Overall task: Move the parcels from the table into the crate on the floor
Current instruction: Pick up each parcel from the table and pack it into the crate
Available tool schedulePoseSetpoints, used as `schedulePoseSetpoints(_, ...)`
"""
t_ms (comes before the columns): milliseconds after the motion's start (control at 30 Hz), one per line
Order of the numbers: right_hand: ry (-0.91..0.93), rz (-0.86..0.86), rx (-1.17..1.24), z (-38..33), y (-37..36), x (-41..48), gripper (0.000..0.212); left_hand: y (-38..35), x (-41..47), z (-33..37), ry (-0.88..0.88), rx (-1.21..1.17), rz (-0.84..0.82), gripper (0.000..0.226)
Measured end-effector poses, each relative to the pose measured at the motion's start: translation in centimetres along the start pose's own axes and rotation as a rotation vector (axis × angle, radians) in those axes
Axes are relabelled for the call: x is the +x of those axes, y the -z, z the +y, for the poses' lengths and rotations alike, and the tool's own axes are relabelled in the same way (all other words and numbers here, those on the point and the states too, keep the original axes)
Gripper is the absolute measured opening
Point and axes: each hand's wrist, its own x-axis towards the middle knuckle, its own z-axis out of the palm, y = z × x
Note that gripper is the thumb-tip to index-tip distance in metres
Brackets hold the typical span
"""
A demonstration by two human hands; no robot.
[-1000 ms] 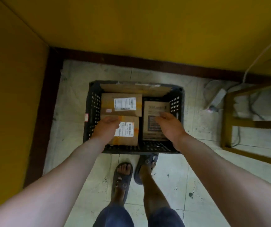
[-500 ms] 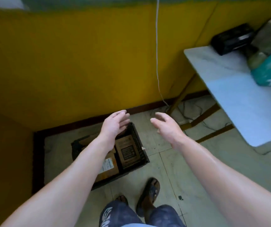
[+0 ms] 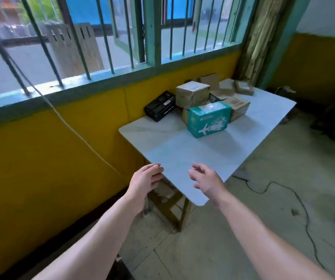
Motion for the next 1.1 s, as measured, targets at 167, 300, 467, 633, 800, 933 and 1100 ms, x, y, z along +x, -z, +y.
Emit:
schedulePoseSetpoints(167,0.008,0.097,0.024,0.6,12.7,4.8,0.042,-14.0,3.9,2.2,0.008,0.029,-0.11,0.018)
schedulePoseSetpoints(300,0.016,0.148,0.047,0.8,20.2,8.2,0.043,-22.8,6.4,3.7,-0.01,0.009,-0.179,0.016)
schedulePoseSetpoints(467,0.017,0.164,0.069,1.1,25.9,13.2,0.042,-30.3,10.6,5.0,-0.044,0.05,-0.211,0.012)
schedulePoseSetpoints(633,-0.007,0.166,0.087,1.5,30.2,20.2,0.041,-36.1,17.7,5.4,-0.036,0.089,-0.199,0.012)
schedulePoseSetpoints(800,-0.025,0.192,0.086,0.3,35.0,30.1,0.04,-42.7,27.8,6.6,-0.036,0.039,-0.214,0.015)
schedulePoseSetpoints(933,-0.036,0.145,-0.021,-1.8,38.9,37.4,0.039,-47.8,35.0,7.9,-0.032,-0.068,-0.153,0.018)
schedulePoseSetpoints(1100,-0.048,0.085,-0.077,-3.7,42.8,45.5,0.04,-51.5,41.1,9.2,-0.084,-0.064,-0.034,0.021)
